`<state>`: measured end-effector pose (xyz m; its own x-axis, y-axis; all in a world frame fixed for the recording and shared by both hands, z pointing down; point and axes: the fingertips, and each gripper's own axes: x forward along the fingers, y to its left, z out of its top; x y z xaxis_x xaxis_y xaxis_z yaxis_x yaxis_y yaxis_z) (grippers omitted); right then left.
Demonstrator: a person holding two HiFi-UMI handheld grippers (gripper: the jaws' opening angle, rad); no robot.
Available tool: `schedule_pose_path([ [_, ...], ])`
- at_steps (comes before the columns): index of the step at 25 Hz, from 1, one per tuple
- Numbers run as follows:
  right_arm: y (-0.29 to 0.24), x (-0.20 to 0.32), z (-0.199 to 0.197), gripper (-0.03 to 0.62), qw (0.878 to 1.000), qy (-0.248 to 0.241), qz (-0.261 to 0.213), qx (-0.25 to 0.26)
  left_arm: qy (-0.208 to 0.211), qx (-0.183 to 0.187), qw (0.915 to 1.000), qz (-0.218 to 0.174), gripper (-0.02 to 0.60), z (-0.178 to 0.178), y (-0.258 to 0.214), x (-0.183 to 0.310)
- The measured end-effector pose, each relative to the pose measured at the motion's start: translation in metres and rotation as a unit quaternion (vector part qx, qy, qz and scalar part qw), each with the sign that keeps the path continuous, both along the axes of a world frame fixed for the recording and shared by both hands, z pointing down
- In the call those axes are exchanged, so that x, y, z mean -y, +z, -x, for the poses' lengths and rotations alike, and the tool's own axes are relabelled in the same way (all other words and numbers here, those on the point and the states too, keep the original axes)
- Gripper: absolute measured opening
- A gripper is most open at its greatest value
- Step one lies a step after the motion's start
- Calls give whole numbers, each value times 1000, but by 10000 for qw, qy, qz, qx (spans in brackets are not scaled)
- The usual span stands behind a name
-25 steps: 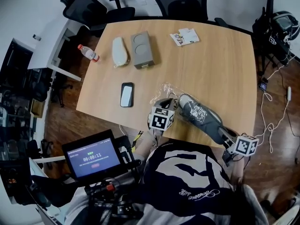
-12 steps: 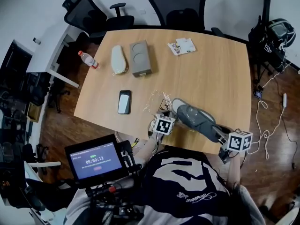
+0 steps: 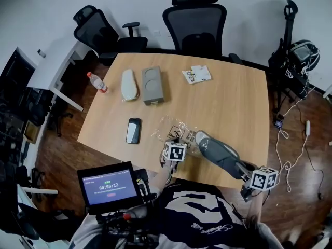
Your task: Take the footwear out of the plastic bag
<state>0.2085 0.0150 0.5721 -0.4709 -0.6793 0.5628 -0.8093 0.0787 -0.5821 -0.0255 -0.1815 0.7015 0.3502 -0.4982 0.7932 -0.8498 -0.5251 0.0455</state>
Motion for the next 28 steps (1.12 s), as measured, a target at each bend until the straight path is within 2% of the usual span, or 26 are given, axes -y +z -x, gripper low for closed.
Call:
schedule_pose_path([
  [7, -15, -34, -32, 62, 9983, 581, -107, -33, -555, 34, 9984, 16, 4, 5, -1, 12],
  [15, -64, -45, -54, 61, 9896, 1214, -765, -122, -998, -42, 9950, 39, 3, 6, -1, 13],
  [17, -73, -38, -50, 61, 9876, 1243, -960, 33, -1021, -361, 9939, 198, 3, 0, -4, 9],
  [20, -76, -19, -36, 61, 9850, 1195, -1179, 400, -1167, -1067, 9863, 470, 3, -15, -11, 0],
  [22, -72, -3, -21, 61, 9849, 1079, -1210, 603, -1089, -1387, 9827, 569, 4, -25, -16, -8],
  [25, -65, 22, 4, 61, 9859, 826, -1180, 851, -796, -1603, 9825, 521, 3, -33, -29, -18],
  [28, -58, 47, 28, 61, 9841, 605, -1153, 1212, -701, -1673, 9827, 375, 4, -26, -44, -22],
])
